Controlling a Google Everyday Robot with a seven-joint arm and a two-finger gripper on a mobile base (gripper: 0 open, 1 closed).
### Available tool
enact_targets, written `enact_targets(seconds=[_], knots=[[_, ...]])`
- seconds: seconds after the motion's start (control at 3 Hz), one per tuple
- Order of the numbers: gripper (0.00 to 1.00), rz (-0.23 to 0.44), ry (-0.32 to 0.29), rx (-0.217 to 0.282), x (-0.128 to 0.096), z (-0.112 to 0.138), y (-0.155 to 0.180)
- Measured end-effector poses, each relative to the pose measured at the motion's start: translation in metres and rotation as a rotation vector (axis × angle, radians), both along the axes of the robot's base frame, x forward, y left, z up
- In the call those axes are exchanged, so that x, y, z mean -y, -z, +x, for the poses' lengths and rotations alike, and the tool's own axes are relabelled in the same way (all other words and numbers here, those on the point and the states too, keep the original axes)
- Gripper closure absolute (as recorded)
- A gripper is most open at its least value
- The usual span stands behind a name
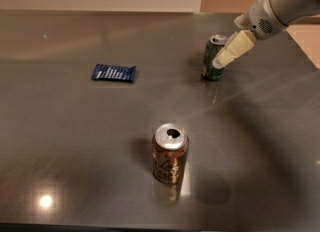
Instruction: Knock green can over
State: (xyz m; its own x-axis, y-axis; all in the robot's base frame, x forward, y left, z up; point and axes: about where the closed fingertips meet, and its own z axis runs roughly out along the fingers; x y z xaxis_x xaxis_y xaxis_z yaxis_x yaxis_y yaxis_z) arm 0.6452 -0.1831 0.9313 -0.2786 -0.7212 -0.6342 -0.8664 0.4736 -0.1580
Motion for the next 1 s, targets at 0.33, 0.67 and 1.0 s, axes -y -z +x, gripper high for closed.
enact_targets(seconds=[0.33, 0.67, 1.0], knots=[[0.00, 0.009, 0.021, -0.016, 0.003, 0.011, 0.014], [0.00, 0.013, 0.036, -0.031, 0.007, 0.020, 0.025], [0.00, 0.024, 0.031, -0.043, 0.005, 0.025, 0.031]])
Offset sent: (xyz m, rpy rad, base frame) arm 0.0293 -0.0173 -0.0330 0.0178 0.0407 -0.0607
